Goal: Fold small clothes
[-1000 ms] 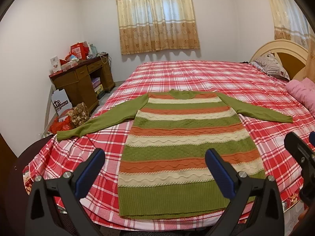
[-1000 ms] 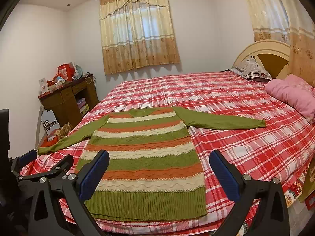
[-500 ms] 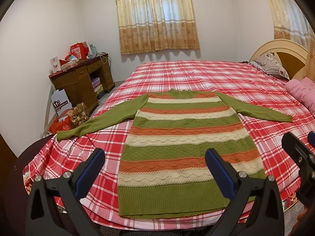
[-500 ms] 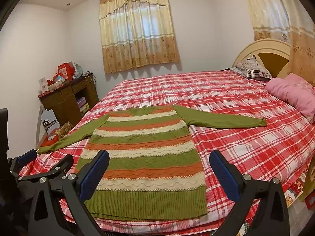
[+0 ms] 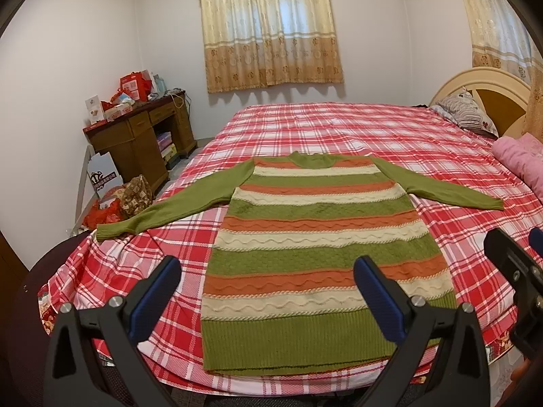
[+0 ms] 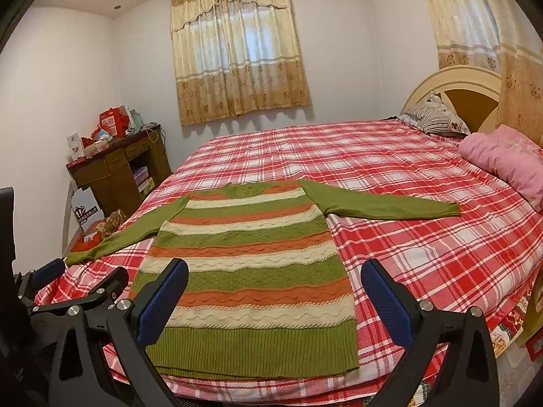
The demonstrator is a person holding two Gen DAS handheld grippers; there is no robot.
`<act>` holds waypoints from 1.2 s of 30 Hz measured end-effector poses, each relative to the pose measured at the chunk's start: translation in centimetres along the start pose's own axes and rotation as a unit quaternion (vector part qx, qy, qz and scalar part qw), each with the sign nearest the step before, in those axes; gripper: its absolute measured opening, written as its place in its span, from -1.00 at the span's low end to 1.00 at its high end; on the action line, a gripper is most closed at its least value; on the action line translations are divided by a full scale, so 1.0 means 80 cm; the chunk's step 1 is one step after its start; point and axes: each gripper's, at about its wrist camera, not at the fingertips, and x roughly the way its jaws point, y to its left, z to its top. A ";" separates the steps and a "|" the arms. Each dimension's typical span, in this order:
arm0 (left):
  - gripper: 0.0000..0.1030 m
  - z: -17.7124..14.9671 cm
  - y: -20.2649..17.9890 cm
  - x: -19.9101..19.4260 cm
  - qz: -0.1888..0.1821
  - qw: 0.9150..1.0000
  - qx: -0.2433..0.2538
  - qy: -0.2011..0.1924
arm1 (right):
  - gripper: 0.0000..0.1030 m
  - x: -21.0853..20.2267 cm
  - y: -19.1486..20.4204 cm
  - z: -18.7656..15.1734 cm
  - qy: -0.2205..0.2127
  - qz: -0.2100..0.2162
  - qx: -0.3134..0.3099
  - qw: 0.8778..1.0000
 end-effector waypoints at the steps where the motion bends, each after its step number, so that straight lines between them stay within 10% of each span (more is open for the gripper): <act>1: 1.00 -0.001 0.000 -0.001 0.000 1.000 0.000 0.000 | 0.98 0.001 0.000 0.000 0.001 0.001 0.000 1.000; 36: 1.00 -0.004 0.000 0.019 0.001 1.000 -0.003 0.021 | 0.98 0.028 -0.010 -0.006 0.023 -0.010 0.007 1.000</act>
